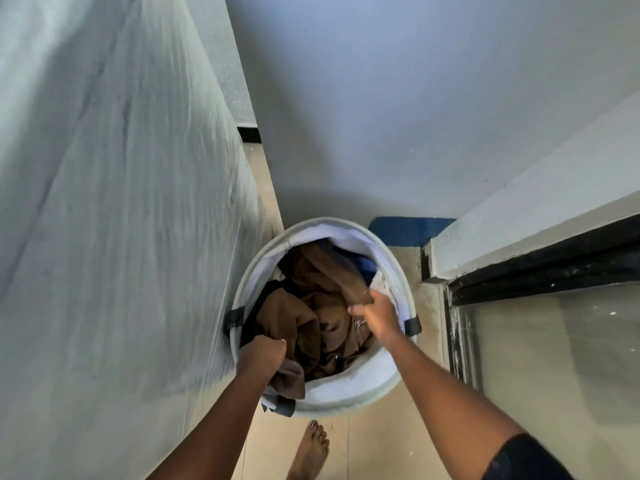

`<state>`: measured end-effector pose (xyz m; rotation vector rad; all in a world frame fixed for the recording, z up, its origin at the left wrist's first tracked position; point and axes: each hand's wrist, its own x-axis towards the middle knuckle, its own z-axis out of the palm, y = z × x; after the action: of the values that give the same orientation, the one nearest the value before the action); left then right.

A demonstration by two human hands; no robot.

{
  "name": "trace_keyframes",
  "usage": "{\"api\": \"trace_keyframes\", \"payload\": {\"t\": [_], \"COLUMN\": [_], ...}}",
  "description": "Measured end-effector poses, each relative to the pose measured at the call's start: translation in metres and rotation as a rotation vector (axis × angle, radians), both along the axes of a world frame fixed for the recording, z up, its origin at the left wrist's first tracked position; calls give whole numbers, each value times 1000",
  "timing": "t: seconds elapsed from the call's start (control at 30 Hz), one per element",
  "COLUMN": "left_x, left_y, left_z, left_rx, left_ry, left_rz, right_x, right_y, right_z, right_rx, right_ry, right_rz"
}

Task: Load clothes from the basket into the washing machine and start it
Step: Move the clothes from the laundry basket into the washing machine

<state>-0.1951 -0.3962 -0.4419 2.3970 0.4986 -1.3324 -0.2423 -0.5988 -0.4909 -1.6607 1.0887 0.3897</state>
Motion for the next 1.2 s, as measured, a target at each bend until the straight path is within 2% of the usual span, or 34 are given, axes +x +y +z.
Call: {"api": "trace_keyframes", "payload": {"t": [0.1,0.2,0.27,0.43,0.57,0.73,0.8,0.87,1.0,1.13,1.2], "left_x": [7,16,21,24,28,45,51,55,70,65,57], "left_y": [-12,-23,-28,-34,-33,-18,-18,-20,-19,-17,-12], "left_z": [39,85,107,154,188,228,260,301,357,436,476], "left_rx": [-58,-174,-222,-361,-496,-717,-838,-918,-963,-1135,-1167], "left_ry": [-132,-224,-223,-177,-225,-143,-50,-45,-173,-309,-493], "left_rz": [-74,31,123,192,342,542,536,513,534,251,79], "right_x": [-16,-24,-24,-13,-3,1,3,10,29,42,48], "right_y": [37,66,83,102,93,91,89,82,59,55,59], "right_z": [34,71,100,174,222,295,328,374,462,528,559], "right_rx": [-27,-81,-101,-175,-239,-325,-369,-406,-472,-457,-360], "right_ry": [-78,-158,-188,-276,-388,-551,-610,-601,-535,-519,-591], "right_rz": [60,91,135,167,162,358,358,309,294,194,64]}}
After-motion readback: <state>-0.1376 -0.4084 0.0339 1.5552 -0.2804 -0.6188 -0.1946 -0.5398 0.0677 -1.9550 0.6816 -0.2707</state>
